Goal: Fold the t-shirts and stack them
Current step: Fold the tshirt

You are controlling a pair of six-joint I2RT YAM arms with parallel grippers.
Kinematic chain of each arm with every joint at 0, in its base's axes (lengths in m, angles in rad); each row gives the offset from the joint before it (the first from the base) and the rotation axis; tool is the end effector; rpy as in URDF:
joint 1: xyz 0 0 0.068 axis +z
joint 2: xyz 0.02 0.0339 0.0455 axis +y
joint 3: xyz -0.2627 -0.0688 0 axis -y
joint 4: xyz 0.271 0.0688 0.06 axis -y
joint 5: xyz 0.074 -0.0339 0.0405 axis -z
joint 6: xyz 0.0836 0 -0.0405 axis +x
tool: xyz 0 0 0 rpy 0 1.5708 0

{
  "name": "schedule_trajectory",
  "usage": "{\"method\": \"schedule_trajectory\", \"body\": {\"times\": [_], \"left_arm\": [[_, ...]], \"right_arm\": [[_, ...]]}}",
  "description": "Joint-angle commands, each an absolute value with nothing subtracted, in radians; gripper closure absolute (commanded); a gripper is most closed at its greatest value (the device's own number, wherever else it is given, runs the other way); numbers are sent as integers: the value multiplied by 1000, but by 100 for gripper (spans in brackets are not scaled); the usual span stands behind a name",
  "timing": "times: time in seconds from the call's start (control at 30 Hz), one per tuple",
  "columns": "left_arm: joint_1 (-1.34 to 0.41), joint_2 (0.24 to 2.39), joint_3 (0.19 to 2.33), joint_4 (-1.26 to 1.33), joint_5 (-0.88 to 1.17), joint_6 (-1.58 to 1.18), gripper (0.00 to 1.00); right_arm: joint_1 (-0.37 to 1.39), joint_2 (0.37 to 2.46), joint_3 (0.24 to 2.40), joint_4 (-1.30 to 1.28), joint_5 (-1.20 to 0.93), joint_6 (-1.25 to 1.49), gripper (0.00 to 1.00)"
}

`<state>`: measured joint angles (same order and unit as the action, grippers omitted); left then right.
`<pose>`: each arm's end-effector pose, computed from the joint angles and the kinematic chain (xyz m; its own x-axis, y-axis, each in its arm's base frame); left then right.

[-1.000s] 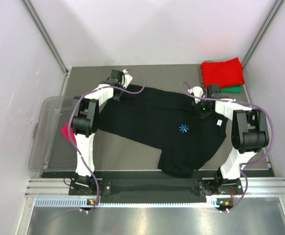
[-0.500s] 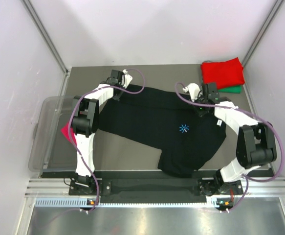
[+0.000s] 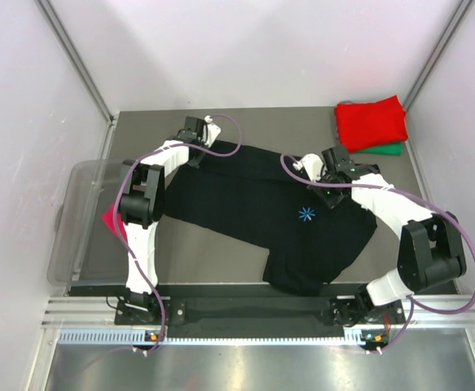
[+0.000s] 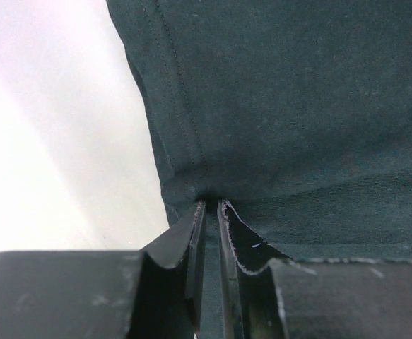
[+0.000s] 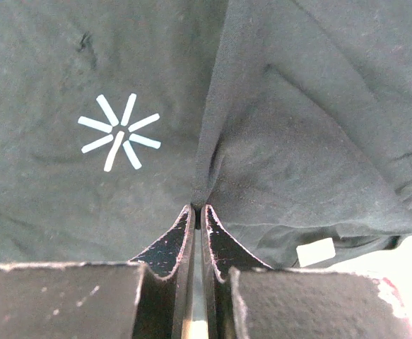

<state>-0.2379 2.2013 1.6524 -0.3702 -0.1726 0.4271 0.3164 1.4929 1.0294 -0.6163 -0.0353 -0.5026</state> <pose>0.5206 -0.1115 0.1112 -0.6490 0.5773 -0.4955 0.4392 0.8161 0.3755 0.3251 0.1096 0.1690 -0.5770 -0.6955 -0.4282 -0.6901 0.6956 -0.1999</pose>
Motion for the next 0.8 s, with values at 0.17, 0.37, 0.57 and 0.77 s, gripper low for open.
{"method": "schedule_trajectory", "body": {"times": [0.17,0.37,0.57,0.77], "left_arm": [[-232,2171,1623,-385,-152,416,82],[-232,2177,1626,-387,-153,419,82],[-232,2177,1624,-387,-158,420,82],[-232,2172,1614,-382,-163,426,82]], "right_arm": [[347,1503,1147,-768,3,-476,98],[353,1610,1262,-799,-21,-469,97],[345,1908,1620,-1048,-151,-385,99],[330,2063,1809,-1176,-403,-367,65]]}}
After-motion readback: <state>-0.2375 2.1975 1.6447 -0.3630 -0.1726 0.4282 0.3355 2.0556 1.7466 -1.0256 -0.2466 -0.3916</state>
